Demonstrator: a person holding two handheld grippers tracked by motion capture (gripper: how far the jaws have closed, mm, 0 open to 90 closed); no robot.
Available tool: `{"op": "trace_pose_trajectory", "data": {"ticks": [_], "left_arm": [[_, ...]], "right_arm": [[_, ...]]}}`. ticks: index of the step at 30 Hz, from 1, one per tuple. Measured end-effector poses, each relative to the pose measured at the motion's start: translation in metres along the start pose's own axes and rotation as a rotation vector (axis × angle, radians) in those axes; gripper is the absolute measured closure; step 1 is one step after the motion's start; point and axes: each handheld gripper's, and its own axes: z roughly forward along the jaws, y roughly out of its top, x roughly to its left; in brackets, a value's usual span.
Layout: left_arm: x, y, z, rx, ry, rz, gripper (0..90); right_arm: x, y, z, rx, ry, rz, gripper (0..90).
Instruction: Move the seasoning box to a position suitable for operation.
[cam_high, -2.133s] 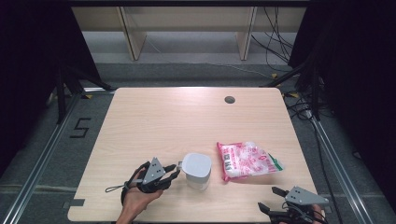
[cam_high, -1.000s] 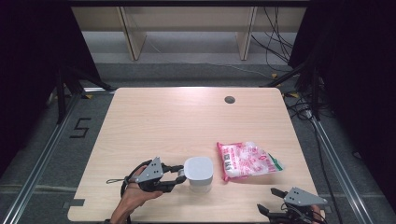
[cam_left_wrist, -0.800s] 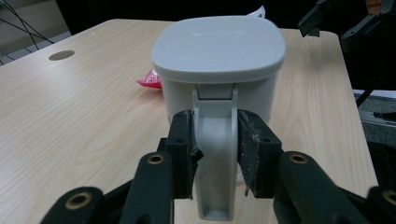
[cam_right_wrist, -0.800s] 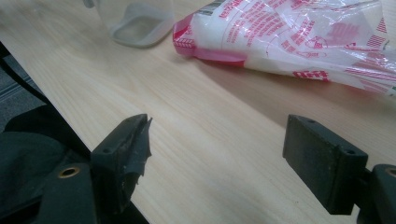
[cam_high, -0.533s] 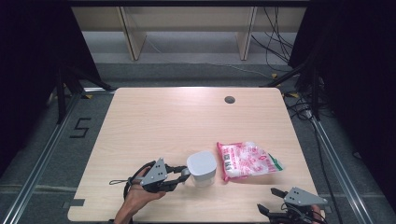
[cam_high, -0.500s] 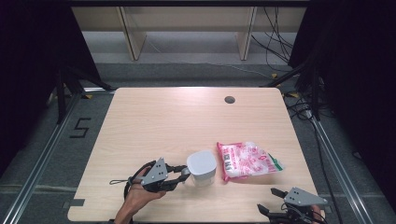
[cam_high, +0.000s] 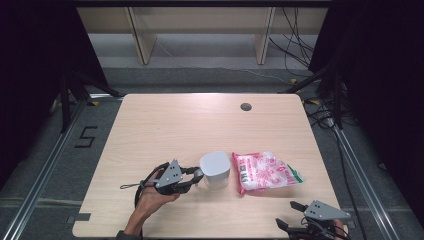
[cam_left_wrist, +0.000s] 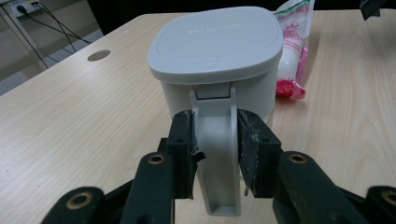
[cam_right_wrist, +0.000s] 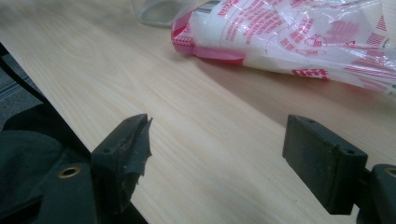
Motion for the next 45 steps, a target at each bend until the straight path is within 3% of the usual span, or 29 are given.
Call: {"op": "trace_pose_trajectory", "data": {"ticks": [1, 5, 7, 8, 9, 10, 12, 13, 15, 16, 18, 20, 21, 22, 23, 25, 27, 31, 33, 35, 36, 38, 41, 43, 45], "left_arm": [[0.001, 0.000, 0.000, 0.005, 0.008, 0.011, 67.1], [0.005, -0.002, 0.000, -0.002, 0.018, 0.016, 66.6], [0.007, -0.001, 0.002, 0.019, 0.036, 0.033, 65.7], [0.007, -0.002, 0.003, 0.040, 0.061, 0.028, 66.0], [0.009, -0.004, 0.004, 0.046, 0.073, 0.021, 66.7], [0.010, -0.008, 0.005, 0.026, 0.066, -0.016, 66.7], [0.011, -0.008, 0.005, 0.022, 0.067, -0.012, 66.9], [0.011, -0.008, 0.005, 0.018, 0.065, -0.014, 67.0], [0.012, -0.008, 0.005, 0.022, 0.068, -0.019, 67.1], [0.013, -0.008, 0.005, 0.028, 0.079, -0.002, 67.1], [0.015, -0.010, 0.006, 0.027, 0.092, -0.034, 67.7], [0.016, -0.011, 0.006, 0.030, 0.088, -0.041, 67.8], [0.016, -0.010, 0.006, 0.028, 0.085, -0.016, 67.8], [0.015, -0.010, 0.006, 0.029, 0.090, -0.028, 67.8], [0.015, -0.010, 0.006, 0.029, 0.090, -0.028, 67.9], [0.017, -0.010, 0.006, 0.027, 0.079, -0.014, 67.8], [0.015, -0.011, 0.006, 0.024, 0.086, -0.049, 67.7], [0.015, -0.010, 0.006, 0.014, 0.073, -0.065, 66.3], [0.016, -0.009, 0.004, 0.014, 0.060, -0.065, 58.4], [0.013, -0.008, 0.003, 0.027, 0.049, -0.104, 54.3], [0.012, -0.008, 0.004, 0.033, 0.045, -0.118, 50.8], [0.012, -0.009, 0.004, 0.058, 0.049, -0.137, 43.6], [0.011, -0.008, 0.004, 0.057, 0.057, -0.143, 41.3], [0.010, -0.006, 0.001, 0.060, 0.062, -0.181, 35.6], [0.010, -0.005, -0.002, 0.060, 0.061, -0.182, 33.9]], "right_arm": [[0.000, 0.000, 0.001, 0.007, 0.031, 0.009, 24.0], [0.001, 0.000, 0.000, 0.016, 0.024, 0.007, 24.0], [0.001, 0.000, -0.001, 0.019, 0.028, 0.011, 24.0], [0.001, 0.000, 0.000, 0.017, 0.017, 0.008, 24.0], [0.001, 0.000, 0.000, 0.020, 0.035, 0.014, 24.0], [0.001, 0.000, -0.001, 0.021, 0.024, 0.011, 24.0], [0.004, 0.000, -0.001, 0.023, 0.034, 0.040, 24.1], [0.001, 0.000, 0.000, 0.016, 0.031, 0.014, 24.2], [0.001, 0.000, 0.000, 0.022, 0.034, 0.017, 24.1], [0.001, 0.000, 0.000, 0.022, 0.034, 0.017, 24.1], [0.003, 0.000, 0.000, 0.017, 0.025, 0.026, 24.1], [0.001, 0.000, 0.000, 0.019, 0.024, 0.009, 24.1], [0.002, 0.000, -0.001, 0.019, 0.026, 0.014, 24.1], [0.002, 0.000, 0.000, 0.020, 0.019, 0.023, 24.1], [0.000, 0.000, 0.001, 0.015, 0.026, -0.003, 24.1], [0.003, 0.000, -0.001, 0.024, 0.031, 0.041, 24.1], [0.001, 0.000, 0.000, 0.018, 0.026, 0.010, 24.1], [0.000, 0.000, -0.001, 0.022, 0.035, 0.016, 24.1], [0.000, -0.001, -0.001, 0.017, 0.037, 0.015, 24.1], [0.001, -0.001, -0.001, 0.018, 0.033, 0.038, 24.1], [-0.001, -0.001, -0.001, 0.000, 0.013, 0.004, 24.0], [-0.001, -0.001, 0.000, 0.002, 0.021, 0.008, 24.0], [-0.002, -0.001, -0.001, 0.005, 0.018, 0.007, 24.0], [-0.001, -0.002, -0.001, 0.001, 0.010, 0.023, 24.0], [-0.002, -0.002, -0.002, -0.006, 0.014, 0.010, 24.0]]}}
